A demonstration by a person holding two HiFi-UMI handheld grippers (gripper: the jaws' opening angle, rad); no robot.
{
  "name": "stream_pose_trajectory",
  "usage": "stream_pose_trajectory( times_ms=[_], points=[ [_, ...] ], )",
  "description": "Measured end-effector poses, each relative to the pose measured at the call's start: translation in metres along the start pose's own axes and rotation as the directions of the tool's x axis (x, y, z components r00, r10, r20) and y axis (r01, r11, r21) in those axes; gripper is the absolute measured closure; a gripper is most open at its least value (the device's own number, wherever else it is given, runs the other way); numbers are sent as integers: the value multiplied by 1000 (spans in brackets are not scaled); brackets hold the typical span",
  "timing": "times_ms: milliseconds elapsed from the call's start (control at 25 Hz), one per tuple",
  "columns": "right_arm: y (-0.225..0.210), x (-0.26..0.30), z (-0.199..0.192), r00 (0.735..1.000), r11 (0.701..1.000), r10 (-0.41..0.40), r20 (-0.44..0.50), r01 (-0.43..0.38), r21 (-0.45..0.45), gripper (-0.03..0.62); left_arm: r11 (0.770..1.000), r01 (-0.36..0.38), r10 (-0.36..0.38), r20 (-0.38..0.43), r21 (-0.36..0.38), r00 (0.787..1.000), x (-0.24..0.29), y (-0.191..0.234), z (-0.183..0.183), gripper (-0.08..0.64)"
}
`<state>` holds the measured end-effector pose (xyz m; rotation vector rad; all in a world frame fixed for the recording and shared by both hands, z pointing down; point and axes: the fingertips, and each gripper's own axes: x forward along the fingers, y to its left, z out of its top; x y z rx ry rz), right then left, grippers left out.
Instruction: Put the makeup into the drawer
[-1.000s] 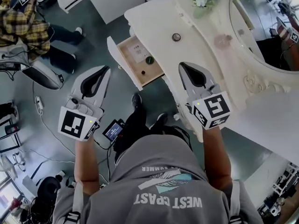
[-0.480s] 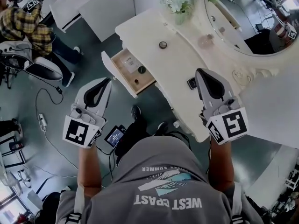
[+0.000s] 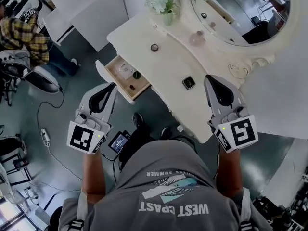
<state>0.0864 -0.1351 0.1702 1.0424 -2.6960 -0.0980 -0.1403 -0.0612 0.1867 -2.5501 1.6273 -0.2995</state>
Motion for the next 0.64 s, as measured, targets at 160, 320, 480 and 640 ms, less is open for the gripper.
stream_pose_trajectory(
  times_ms=[160, 320, 480, 640],
  points=[
    [-10, -18, -6, 1000, 1000, -22, -9, 22, 8, 592, 1000, 22, -22, 3, 3, 1000, 7, -17, 6, 558],
    [-17, -34, -12, 999, 999, -41, -9, 41, 14, 592, 999, 39, -39, 1, 7, 999, 13, -32, 8, 558],
    [-27, -41, -19, 998, 998, -53, -13, 53, 20, 592, 999, 49, -49, 1, 4, 999, 21, -44, 8, 558],
    [-40, -45, -27, 998, 998, -60, -18, 61, 25, 592, 998, 58, -58, -7, -2, 998, 34, -54, 5, 558]
  ],
)
